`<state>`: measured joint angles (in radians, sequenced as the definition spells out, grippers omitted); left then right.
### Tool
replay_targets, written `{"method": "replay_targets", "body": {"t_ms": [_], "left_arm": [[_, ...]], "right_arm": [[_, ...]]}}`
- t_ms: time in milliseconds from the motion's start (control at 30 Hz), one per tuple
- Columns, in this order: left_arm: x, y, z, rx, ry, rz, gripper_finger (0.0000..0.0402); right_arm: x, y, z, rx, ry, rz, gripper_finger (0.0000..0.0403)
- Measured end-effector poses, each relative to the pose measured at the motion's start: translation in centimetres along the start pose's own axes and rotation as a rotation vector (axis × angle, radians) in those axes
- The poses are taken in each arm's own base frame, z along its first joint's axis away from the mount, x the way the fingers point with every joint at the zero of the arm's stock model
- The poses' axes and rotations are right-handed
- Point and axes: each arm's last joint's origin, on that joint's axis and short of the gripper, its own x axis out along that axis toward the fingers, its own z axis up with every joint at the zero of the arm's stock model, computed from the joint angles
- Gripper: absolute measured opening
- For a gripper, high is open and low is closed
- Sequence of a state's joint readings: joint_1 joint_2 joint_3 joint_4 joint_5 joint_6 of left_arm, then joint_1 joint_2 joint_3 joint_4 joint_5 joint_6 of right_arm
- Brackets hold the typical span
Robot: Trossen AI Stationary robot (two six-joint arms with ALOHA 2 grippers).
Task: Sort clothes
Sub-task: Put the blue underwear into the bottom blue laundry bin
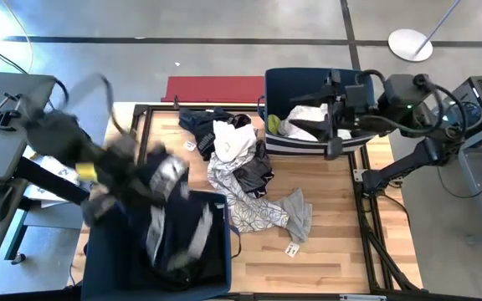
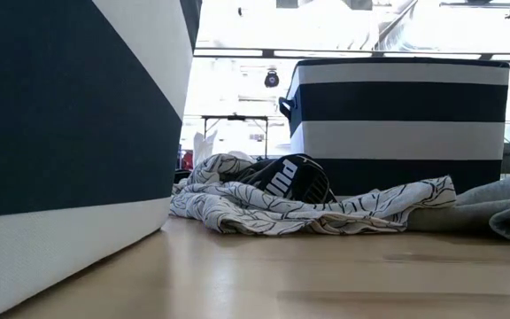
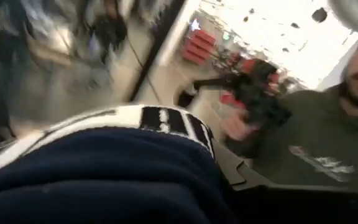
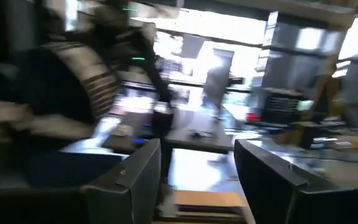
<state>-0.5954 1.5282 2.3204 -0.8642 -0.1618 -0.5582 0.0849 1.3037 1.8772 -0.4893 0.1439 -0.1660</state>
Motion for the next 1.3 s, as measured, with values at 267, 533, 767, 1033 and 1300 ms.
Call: {"method": "replay_targets", "body": {"t_ms": [267,533,767,1033,1300], "left_arm": [[5.2,-0.1,-10.7,-0.437,0.5,0.334,0.0],[6.1,3.2,-20.5,-0.534,0.772,0.915,0.0009],[7.7,6.3,-24.2,-0.622,0.718,0.822,0.0078],[6.7,10.4,-28.2,-0.746,0.648,0.742,0.0186],[4.3,10.2,-25.2,-0.925,0.57,0.565,0.0233]], "right_arm": [[2.5,-1.4,-1.3,-0.183,0.069,-0.188,0.0193],[3.8,-2.4,-2.4,-0.174,0.12,-0.223,0.0193],[3.2,-2.2,-2.7,-0.15,0.169,-0.202,0.0193],[2.8,-1.7,-4.6,-0.055,0.353,-0.113,0.0193],[1.9,-0.5,-7.8,0.143,0.675,0.111,0.0193]]}}
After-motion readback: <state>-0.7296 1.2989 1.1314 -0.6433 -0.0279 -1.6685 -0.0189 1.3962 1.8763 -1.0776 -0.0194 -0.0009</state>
